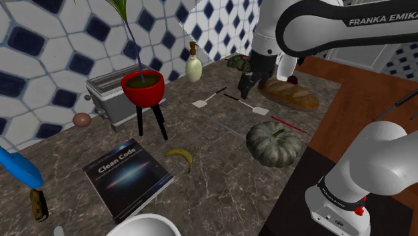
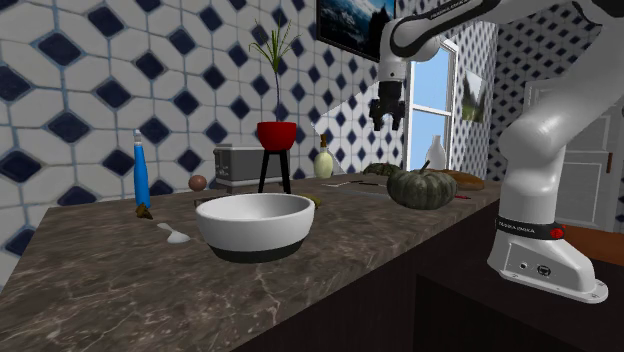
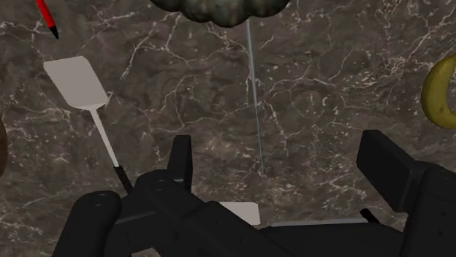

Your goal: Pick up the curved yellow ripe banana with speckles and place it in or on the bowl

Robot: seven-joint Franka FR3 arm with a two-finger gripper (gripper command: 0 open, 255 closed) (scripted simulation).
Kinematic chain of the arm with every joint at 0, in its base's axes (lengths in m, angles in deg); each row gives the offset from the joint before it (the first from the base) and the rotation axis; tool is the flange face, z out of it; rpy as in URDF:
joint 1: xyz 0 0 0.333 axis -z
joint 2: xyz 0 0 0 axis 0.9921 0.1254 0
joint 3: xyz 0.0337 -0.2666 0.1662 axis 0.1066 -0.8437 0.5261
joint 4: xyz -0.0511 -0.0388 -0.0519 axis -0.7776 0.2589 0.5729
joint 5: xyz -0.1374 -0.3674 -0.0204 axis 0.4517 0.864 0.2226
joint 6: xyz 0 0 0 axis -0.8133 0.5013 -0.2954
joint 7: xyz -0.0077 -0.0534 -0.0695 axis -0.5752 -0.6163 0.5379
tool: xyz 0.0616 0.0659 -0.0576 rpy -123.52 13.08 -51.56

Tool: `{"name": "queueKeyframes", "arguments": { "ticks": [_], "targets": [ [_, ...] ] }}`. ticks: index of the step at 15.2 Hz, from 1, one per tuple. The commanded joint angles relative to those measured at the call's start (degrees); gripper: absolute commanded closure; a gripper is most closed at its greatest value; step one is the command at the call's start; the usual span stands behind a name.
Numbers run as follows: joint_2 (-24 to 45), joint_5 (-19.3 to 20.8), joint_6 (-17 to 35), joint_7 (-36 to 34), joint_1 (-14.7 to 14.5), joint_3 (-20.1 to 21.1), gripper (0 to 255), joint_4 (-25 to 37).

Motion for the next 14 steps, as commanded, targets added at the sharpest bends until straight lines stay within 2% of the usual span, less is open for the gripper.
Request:
{"name": "queueKeyframes", "arguments": {
  "ticks": [1,8,14],
  "targets": [
    [2.65,-0.77,2.93,-1.74,-0.7,1.68,0,-0.46],
    [13.33,-1.91,11.75,-7.7,-2.54,7.33,0,0.72],
    [24.25,-0.33,18.36,-13.62,-3.64,11.94,0,4.31]
  ]
}}
